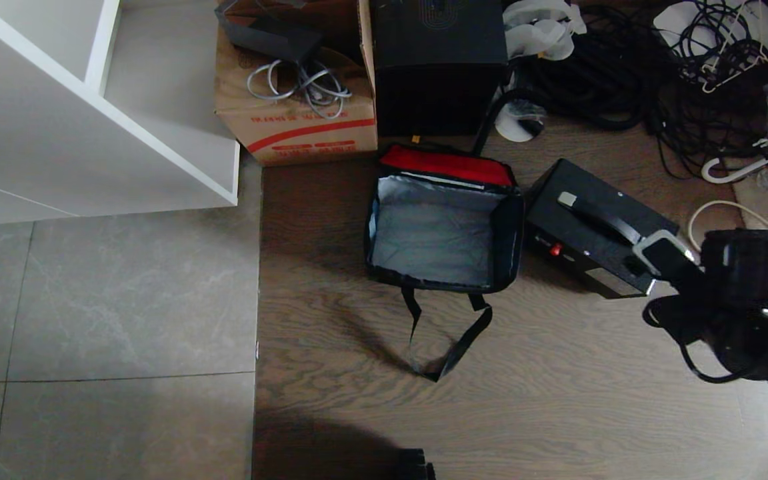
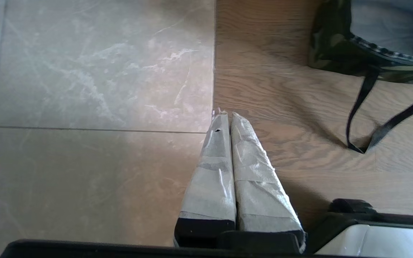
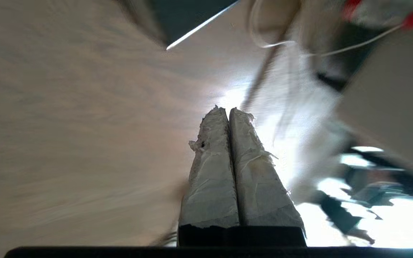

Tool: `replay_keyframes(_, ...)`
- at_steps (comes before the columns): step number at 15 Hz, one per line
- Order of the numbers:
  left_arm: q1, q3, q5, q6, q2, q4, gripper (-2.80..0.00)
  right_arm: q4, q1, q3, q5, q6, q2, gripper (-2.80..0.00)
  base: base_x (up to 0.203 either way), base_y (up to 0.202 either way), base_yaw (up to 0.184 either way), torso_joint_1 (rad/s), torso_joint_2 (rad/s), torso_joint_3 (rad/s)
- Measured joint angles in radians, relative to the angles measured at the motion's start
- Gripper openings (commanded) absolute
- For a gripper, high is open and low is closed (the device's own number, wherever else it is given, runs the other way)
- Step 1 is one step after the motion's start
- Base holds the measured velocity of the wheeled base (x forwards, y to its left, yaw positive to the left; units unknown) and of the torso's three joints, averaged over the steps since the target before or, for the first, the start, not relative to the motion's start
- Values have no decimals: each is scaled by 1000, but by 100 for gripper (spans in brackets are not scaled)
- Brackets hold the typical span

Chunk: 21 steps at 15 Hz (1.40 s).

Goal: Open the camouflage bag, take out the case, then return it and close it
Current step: Grip the handle again

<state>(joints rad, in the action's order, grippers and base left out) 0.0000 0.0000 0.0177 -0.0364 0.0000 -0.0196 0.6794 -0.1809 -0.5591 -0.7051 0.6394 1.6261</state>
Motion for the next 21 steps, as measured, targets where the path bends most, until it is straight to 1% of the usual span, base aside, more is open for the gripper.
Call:
replay_keyframes(2, 0, 0, 0, 0, 0, 0, -280, -120, -2, 77, 103, -130, -189, -280, 0, 0, 0, 0, 0, 0)
replay_keyframes(3, 0, 0, 0, 0, 0, 0, -280, -201, -2, 112, 174, -200, -305, -280, 0, 0, 0, 0, 0, 0)
replay_keyframes(4, 0, 0, 0, 1, 0, 0, -280, -297, -2, 145, 247, -269, -438, -280, 0, 0, 0, 0, 0, 0)
replay_keyframes(6, 0, 0, 0, 0, 0, 0, -280, -496, 11, 210, 356, -398, -704, -280, 0, 0, 0, 0, 0, 0)
replay_keyframes(8, 0, 0, 0, 0, 0, 0, -280, -687, 52, 277, 447, -501, -961, -280, 0, 0, 0, 0, 0, 0)
replay_keyframes(10, 0, 0, 0, 0, 0, 0, -280, -822, 116, 365, 552, -582, -1176, -280, 0, 0, 0, 0, 0, 0)
replay_keyframes(11, 0, 0, 0, 0, 0, 0, -280, -834, 142, 415, 612, -608, -1266, -280, 0, 0, 0, 0, 0, 0)
replay_keyframes(12, 0, 0, -1, 1, 0, 0, -280, -815, 158, 448, 658, -620, -1346, -280, 0, 0, 0, 0, 0, 0)
replay_keyframes(14, 0, 0, 0, 0, 0, 0, -280, -783, 175, 492, 703, -636, -1493, -280, 0, 0, 0, 0, 0, 0)
replay_keyframes(16, 0, 0, 0, 0, 0, 0, -280, -720, 180, 525, 710, -669, -1570, -280, 0, 0, 0, 0, 0, 0)
replay_keyframes(17, 0, 0, 0, 0, 0, 0, -280, -708, 181, 531, 711, -670, -1591, -280, 0, 0, 0, 0, 0, 0)
replay_keyframes(19, 0, 0, 0, 0, 0, 0, -280, -736, 183, 531, 711, -674, -1615, -280, 0, 0, 0, 0, 0, 0)
replay_keyframes(21, 0, 0, 0, 0, 0, 0, -280, -736, 183, 532, 711, -673, -1625, -280, 0, 0, 0, 0, 0, 0)
